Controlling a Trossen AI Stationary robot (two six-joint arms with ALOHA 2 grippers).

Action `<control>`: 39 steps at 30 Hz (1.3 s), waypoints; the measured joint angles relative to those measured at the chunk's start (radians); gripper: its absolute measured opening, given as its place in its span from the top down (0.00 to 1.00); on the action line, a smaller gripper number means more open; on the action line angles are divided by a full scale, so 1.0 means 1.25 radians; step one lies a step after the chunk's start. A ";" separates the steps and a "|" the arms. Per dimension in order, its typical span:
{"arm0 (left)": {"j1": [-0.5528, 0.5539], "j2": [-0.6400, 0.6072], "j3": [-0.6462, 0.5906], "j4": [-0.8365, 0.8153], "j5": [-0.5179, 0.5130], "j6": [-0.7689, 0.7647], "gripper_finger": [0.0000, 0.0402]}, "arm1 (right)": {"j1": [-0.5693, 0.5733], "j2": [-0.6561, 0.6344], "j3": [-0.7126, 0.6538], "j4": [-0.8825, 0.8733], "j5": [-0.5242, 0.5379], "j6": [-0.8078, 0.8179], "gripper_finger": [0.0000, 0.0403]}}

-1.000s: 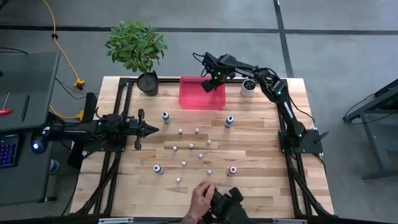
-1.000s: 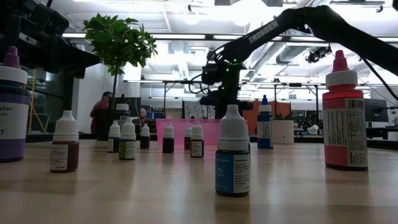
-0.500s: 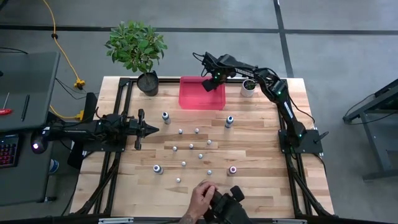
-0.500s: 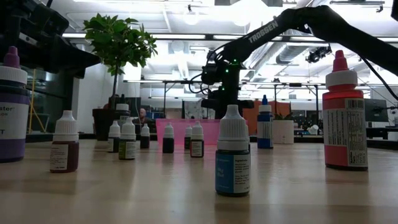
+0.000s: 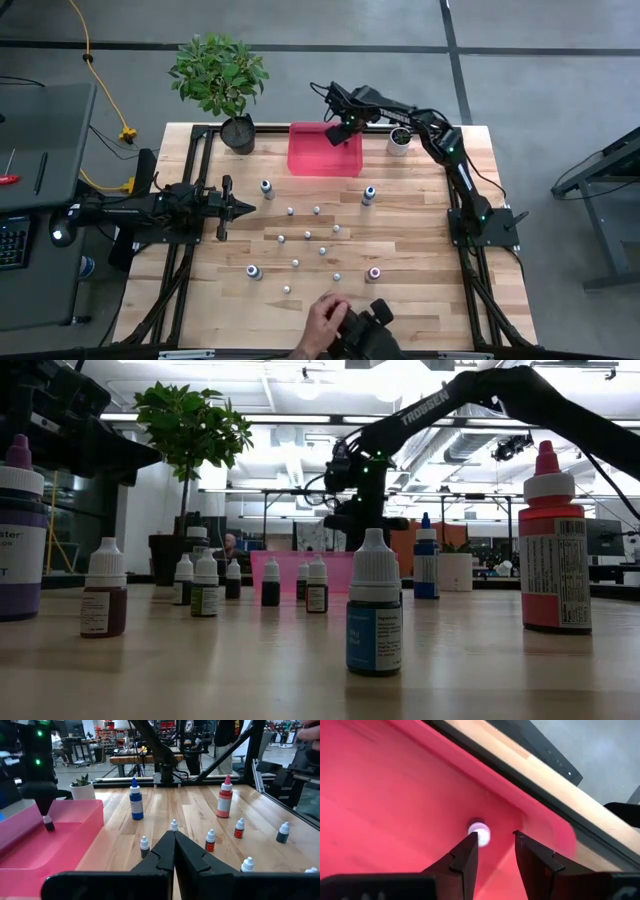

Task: Pick & Place food coloring
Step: Put the small black food coloring bottle into the red bin, then put the small blue food coloring bottle into the red bin

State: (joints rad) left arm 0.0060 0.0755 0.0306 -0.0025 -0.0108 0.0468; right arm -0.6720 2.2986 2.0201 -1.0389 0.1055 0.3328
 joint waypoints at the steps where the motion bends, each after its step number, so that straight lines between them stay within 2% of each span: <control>1: 0.000 0.000 0.000 0.000 0.000 0.000 1.00 | 0.000 -0.007 0.000 0.000 0.000 0.000 0.70; 9: 0.000 0.000 0.000 0.000 0.000 0.000 1.00 | 0.021 -0.059 0.000 -0.014 -0.001 -0.001 0.70; 15: 0.000 0.000 0.000 0.000 0.000 0.000 1.00 | 0.081 -0.145 0.000 -0.025 0.000 -0.079 0.70; 23: 0.000 0.000 0.000 0.000 0.000 0.000 1.00 | 0.214 -0.270 0.000 -0.109 0.001 -0.206 0.71; 27: 0.000 0.000 0.000 0.000 0.000 0.000 1.00 | 0.292 -0.318 0.000 -0.163 -0.008 -0.219 0.71; 39: 0.000 0.000 0.000 0.000 0.001 0.000 1.00 | 0.509 -0.340 -0.001 -0.298 -0.027 -0.211 0.71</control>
State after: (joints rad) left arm 0.0063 0.0753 0.0307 -0.0025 -0.0101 0.0471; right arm -0.0361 1.8736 2.0193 -1.4117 0.0722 0.0689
